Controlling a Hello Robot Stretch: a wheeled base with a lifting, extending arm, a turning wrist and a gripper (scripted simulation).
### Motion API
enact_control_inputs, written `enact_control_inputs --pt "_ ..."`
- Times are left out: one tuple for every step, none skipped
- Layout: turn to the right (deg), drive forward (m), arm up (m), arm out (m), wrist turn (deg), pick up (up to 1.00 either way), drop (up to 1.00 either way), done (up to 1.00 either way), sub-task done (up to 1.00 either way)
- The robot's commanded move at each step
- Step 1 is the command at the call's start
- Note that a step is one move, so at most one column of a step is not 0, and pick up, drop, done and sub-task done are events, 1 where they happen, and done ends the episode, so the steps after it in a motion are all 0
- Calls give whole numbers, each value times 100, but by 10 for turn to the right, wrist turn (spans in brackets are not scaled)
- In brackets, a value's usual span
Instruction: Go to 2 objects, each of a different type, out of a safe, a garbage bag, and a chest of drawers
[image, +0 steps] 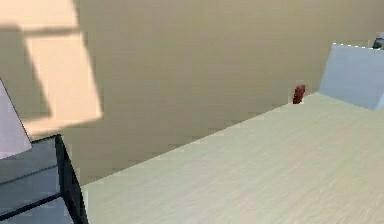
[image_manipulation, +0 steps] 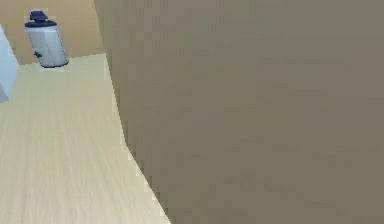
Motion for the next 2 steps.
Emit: enact_control_inputs --pt "0 20 0 0 0 0 0 0 0" --pt "450 0 0 0 0 0 0 0 0"
